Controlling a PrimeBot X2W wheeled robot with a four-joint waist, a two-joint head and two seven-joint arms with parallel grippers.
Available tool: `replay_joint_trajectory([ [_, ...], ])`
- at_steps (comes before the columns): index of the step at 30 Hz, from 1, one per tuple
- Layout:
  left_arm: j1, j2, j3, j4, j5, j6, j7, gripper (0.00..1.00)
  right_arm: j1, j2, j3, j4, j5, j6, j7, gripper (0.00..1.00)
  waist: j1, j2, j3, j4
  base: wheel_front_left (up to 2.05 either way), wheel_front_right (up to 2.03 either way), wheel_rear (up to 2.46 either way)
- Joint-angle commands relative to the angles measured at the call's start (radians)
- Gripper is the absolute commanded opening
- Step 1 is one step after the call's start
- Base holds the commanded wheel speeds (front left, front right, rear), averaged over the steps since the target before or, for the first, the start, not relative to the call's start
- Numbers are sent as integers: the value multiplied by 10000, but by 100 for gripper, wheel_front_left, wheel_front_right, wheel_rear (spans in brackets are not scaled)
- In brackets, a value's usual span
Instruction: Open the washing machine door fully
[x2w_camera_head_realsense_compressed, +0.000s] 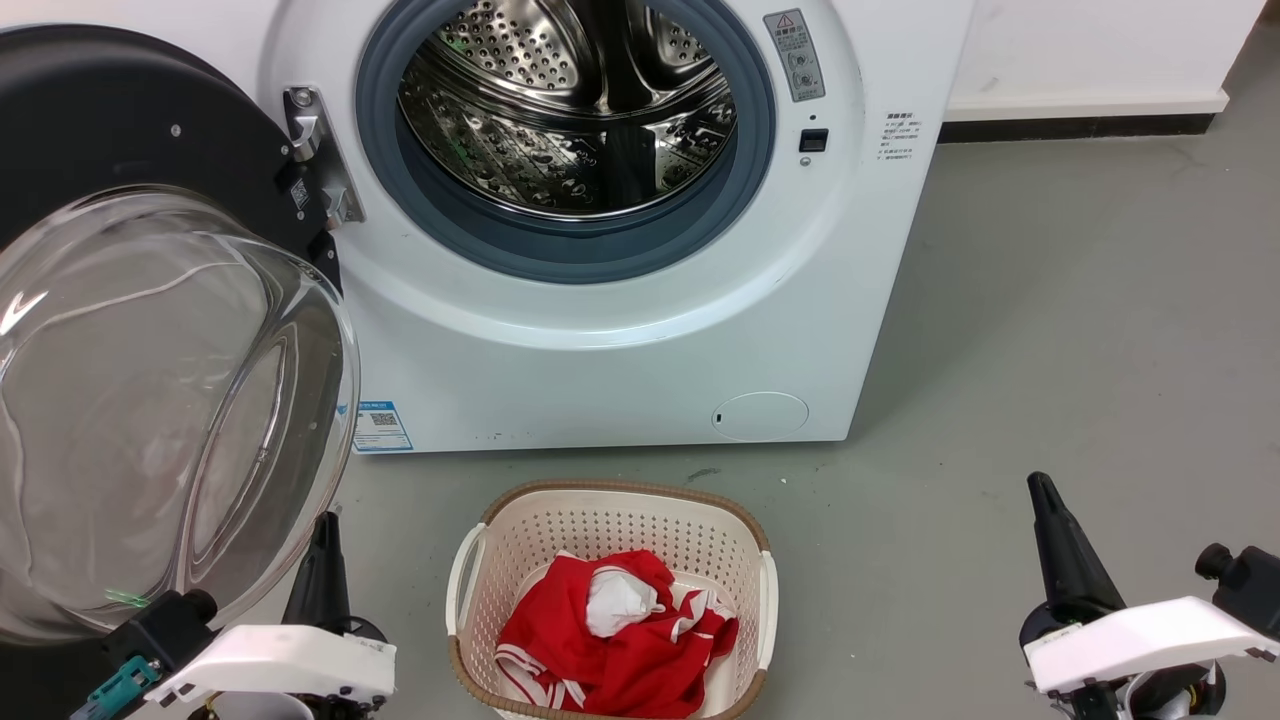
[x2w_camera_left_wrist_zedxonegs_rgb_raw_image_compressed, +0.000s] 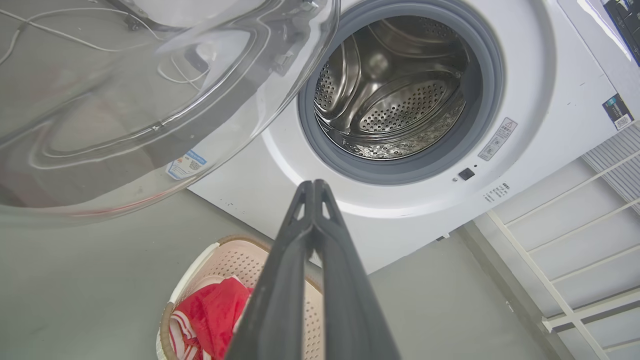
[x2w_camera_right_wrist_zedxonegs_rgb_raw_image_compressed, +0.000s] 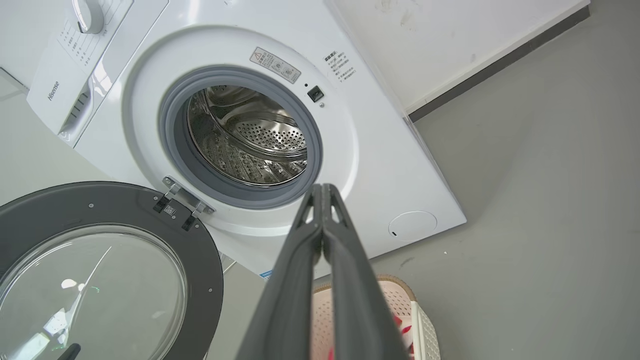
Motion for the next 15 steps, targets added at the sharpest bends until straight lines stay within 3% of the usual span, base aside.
replay_joint_trajectory([
  [1, -316, -8, 71, -69, -374, -98, 75, 0, -314, -84, -38, -39, 441, 0, 44, 0, 0, 0, 0, 5, 0, 0, 0],
  [15, -493, -66, 203, 155, -2194, -351, 538, 0, -488, -116, -145, 260, 2389, 0, 313, 0, 0, 0, 0, 52, 0, 0, 0],
])
